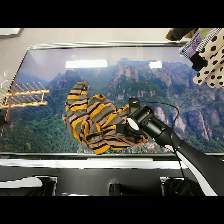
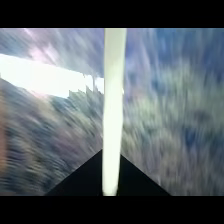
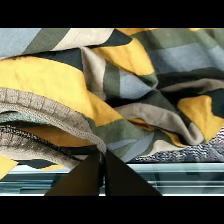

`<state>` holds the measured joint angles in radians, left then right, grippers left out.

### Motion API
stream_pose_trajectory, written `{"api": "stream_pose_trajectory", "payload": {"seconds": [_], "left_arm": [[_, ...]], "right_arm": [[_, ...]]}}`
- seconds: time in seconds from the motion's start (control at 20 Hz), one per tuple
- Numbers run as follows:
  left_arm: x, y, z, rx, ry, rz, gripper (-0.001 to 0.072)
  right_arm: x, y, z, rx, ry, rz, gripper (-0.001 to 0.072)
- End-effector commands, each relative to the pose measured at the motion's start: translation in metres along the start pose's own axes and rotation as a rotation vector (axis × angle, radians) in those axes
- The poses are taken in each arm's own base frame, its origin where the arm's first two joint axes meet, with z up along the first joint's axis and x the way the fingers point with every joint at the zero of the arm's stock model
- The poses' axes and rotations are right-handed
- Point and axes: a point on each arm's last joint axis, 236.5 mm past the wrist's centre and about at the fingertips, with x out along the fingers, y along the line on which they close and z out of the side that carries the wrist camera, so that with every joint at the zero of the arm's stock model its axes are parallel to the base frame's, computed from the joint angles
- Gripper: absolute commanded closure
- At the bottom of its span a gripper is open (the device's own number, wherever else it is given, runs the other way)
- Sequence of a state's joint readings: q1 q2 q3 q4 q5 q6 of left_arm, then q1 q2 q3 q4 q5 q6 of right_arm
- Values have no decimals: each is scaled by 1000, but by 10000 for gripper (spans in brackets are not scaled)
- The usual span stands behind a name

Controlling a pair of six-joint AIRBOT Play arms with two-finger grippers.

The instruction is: Fold the clothes and pants, and hang the long-sleeved shirts on hangers.

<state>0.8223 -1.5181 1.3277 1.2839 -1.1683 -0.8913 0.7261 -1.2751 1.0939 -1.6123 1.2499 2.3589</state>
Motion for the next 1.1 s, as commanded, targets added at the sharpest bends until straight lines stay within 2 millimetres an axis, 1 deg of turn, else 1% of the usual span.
{"api": "stream_pose_trajectory", "payload": {"seconds": [0.0,0.05,0.15,0.25,0.3,0.35,0.4,0.45,0.5,0.55,0.65,0.75,0.8,0.85,0.95,1.0,1.05], "left_arm": [[-64,4,60,-104,-200,92,681],[-86,2,77,-107,-257,111,681],[-125,-9,104,-82,-354,140,681],[-159,-30,125,-21,-433,155,682],[-172,-46,132,13,-464,152,683],[-182,-65,135,48,-482,140,683],[-188,-90,135,97,-481,120,684],[-189,-115,128,147,-457,99,684],[-183,-136,116,197,-412,85,685],[-171,-157,97,253,-346,73,686],[-142,-197,45,388,-192,58,686],[-114,-240,-17,533,-62,10,684],[-101,-258,-48,602,4,-21,684],[-89,-272,-84,685,85,-56,681],[-71,-291,-144,792,222,-111,680],[-67,-297,-165,844,267,-126,680],[-65,-303,-181,891,296,-138,681]], "right_arm": [[0,-6,5,-19,-23,-25,686],[0,-8,8,-24,-34,-36,686],[-2,-14,15,-36,-64,-60,687],[-6,-22,24,-51,-105,-93,687],[-7,-27,29,-60,-123,-113,687],[-9,-32,33,-68,-143,-135,687],[-11,-35,37,-75,-159,-149,688],[-13,-37,41,-79,-173,-158,688],[-14,-39,44,-77,-187,-168,688],[-14,-41,47,-70,-201,-178,688],[-15,-41,52,-46,-221,-174,688],[-15,-37,55,-26,-238,-156,688],[-16,-38,57,-3,-248,-155,689],[-16,-36,59,24,-257,-146,689],[-16,-34,61,44,-267,-132,689],[-16,-35,61,46,-265,-136,689],[-14,-37,60,71,-242,-121,690]]}}
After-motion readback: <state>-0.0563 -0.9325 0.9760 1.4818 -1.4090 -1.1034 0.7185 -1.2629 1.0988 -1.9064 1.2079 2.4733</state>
